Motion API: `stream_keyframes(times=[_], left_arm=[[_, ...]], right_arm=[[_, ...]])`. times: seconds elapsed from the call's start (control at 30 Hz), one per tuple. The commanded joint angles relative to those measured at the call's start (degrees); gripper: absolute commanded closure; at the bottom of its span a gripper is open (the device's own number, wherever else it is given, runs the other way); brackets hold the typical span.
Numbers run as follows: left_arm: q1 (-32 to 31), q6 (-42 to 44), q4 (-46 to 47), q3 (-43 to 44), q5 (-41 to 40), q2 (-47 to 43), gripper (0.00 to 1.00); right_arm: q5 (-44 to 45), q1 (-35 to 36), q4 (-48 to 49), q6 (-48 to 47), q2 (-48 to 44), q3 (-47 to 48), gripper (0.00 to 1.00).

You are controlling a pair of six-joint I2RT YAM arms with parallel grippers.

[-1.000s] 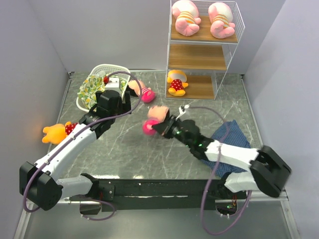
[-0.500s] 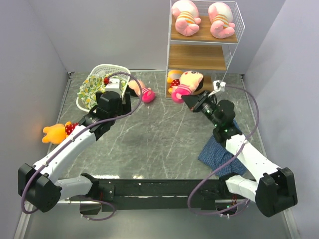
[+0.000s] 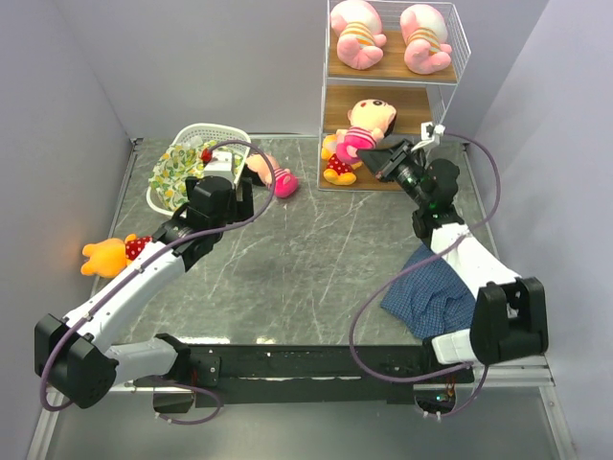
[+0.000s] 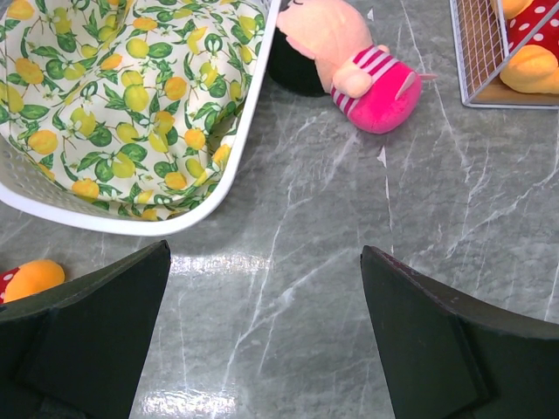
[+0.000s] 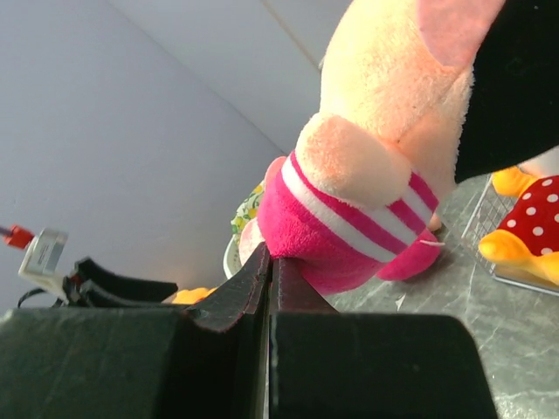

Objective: Place and organize the stuffed toys onto the shelf

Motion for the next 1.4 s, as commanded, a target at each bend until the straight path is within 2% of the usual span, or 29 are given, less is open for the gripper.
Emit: stream_keyframes(times=[0.0,0.33,0.43,0.57,0.73,0.83,0.97,1.1,1.27,1.37], left_arm=[[-0.6,0.7,1.6,-0.1,-0.4,-1.5,0.04],[-1.3,0.9,1.2,0.0,-1.7,-0.6,0.03],[-1.4,1.1,1.6,-0.3,-1.8,-0.9,0.04],[-1.7,1.1,1.5,-0.3,-2.2,-0.7,0.04],[-2.0,1.2,1.2,0.0,-2.6,0.0,0.03],[-2.2,1.3,1.4,-0.3,-2.7,-0.3,0.04],[-2.2,1.3,1.5,-0.2,-2.6,-0.2,0.03],[-2.3,1.2,1.2,0.1,-2.6,0.0,0.04],[-2.4,1.3,1.5,-0.3,-2.8,-0.5,0.04],[-2.3,1.3,1.3,-0.2,-2.9,-0.5,0.04]], right_arm=[[-2.6,-1.3,5.2,2.2,3.0,6.4,1.0],[-4.4,-2.5,7.6,6.8,13.7,15.2,1.0],[-4.7,-2.6,10.8,9.6,16.7,16.5,1.0],[-3.1,-2.7,9.9,9.7,19.5,18.6,0.96],[-0.9,-3.1,9.6,11.2,22.5,19.1,0.82],[2.6,-3.7,8.9,12.6,21.2,17.1,0.69],[8.8,-3.7,2.8,13.7,18.0,14.9,0.49],[16.2,-3.2,-1.1,14.6,13.4,12.8,0.44],[18.0,-2.0,-3.0,15.5,11.5,11.4,0.39],[18.5,-1.2,-3.5,15.4,10.7,11.5,0.4]])
